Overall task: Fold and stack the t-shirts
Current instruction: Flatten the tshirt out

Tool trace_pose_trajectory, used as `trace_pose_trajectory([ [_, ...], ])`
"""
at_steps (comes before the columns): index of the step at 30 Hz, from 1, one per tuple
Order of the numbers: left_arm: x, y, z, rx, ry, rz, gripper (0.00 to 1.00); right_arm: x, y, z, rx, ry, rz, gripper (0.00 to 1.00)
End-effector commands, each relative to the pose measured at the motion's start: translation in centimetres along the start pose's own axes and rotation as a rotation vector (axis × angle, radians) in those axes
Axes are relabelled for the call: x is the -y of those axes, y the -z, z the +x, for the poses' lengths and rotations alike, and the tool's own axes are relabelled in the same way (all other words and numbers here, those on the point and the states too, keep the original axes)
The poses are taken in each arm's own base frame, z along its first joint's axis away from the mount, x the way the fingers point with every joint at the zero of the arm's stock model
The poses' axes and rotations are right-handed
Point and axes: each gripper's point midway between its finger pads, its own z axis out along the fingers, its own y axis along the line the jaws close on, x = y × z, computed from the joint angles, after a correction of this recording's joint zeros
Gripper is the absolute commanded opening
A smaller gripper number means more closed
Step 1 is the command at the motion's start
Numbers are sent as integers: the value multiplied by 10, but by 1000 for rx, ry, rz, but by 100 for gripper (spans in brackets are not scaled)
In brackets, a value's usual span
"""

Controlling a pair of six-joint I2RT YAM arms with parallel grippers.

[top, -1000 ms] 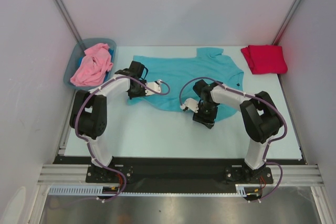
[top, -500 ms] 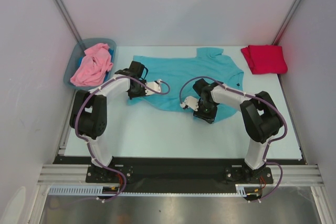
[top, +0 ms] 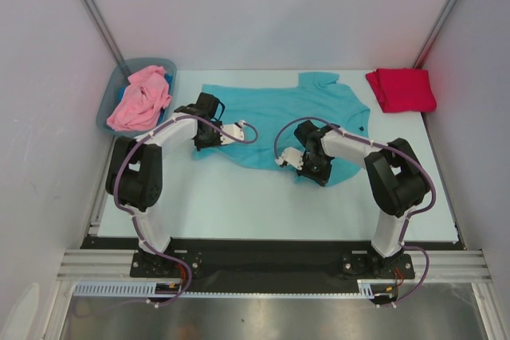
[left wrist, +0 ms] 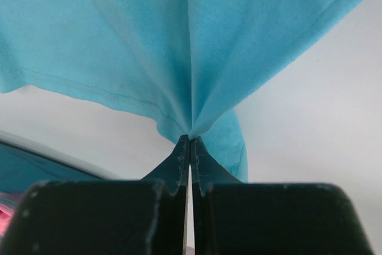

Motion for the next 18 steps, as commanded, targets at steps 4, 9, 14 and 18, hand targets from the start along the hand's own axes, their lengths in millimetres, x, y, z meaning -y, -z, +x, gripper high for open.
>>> trace_pose_trajectory([
  [4, -4, 18, -2, 20, -41, -25, 0, -1, 38, 15, -33, 35, -53, 0],
  [9, 13, 24, 6, 11, -87, 24, 0, 8, 68, 29, -38, 14, -99, 0],
  [14, 41, 34, 17, -4, -130, 138, 0, 4, 79, 55, -99, 19, -168, 0],
  [18, 55, 40, 24, -23, -163, 199, 1, 0, 82, 69, -130, 23, -203, 0],
])
